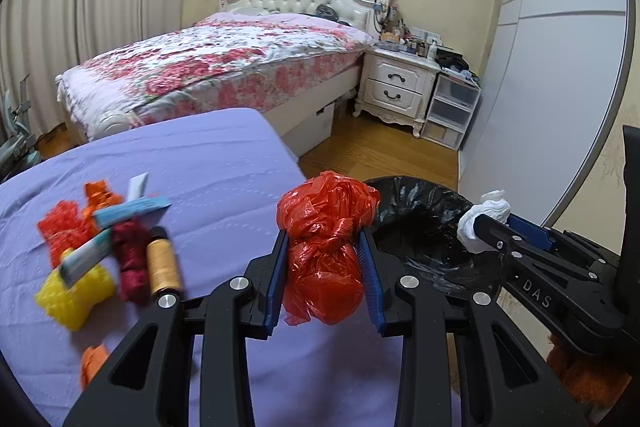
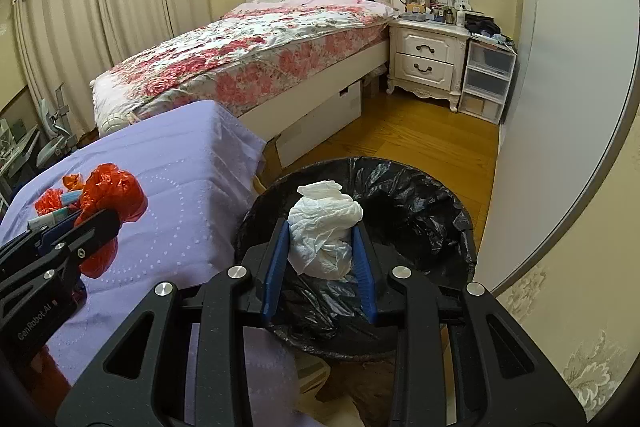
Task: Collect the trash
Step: 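Carry both bags over the black bin and open both tools to drop them, then return to the table and grasp the yellow foam net with the left tool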
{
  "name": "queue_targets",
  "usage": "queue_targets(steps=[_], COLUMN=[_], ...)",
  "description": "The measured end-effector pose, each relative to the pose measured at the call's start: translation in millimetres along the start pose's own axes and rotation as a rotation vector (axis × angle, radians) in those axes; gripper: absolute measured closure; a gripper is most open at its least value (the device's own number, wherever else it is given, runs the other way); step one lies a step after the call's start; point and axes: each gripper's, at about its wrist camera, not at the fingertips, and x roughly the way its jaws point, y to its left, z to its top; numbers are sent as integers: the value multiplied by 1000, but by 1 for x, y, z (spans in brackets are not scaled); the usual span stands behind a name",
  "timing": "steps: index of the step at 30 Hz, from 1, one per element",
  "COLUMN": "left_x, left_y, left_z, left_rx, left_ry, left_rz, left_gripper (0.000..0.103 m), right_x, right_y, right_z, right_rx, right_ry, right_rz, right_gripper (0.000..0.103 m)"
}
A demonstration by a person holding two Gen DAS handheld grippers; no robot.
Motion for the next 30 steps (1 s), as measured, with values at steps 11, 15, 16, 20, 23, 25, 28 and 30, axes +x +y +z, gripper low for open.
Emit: queue_targets(steps=[11, 15, 16, 20, 23, 25, 28, 30], left_x=[48, 56, 57, 59, 58, 54, 46, 38], left_y=[-25, -28, -28, -27, -24, -22, -19, -15], left_z=[12, 12, 12, 13, 13, 13, 11, 9], left_rx=[54, 66, 66, 64, 49, 43, 38, 34], left_ry=[51, 57, 56, 54, 55, 54, 49, 47], left_rz=[-1, 15, 16, 23, 28, 36, 52, 67], left_gripper=[66, 47, 45, 36, 33, 31, 31, 31], right_x=[32, 36, 36, 37, 37, 35, 32, 29], right_y=[-20, -27, -29, -34, -38, -39, -39, -37], right_z=[5, 5, 5, 4, 4, 3, 1, -1], right_rx=[27, 51, 55, 73, 84, 92, 91, 90], right_ry=[30, 31, 31, 32, 33, 33, 34, 33], right_rz=[-44, -59, -64, -78, -86, -90, -86, -79], right_gripper=[70, 59, 58, 57, 54, 51, 51, 50])
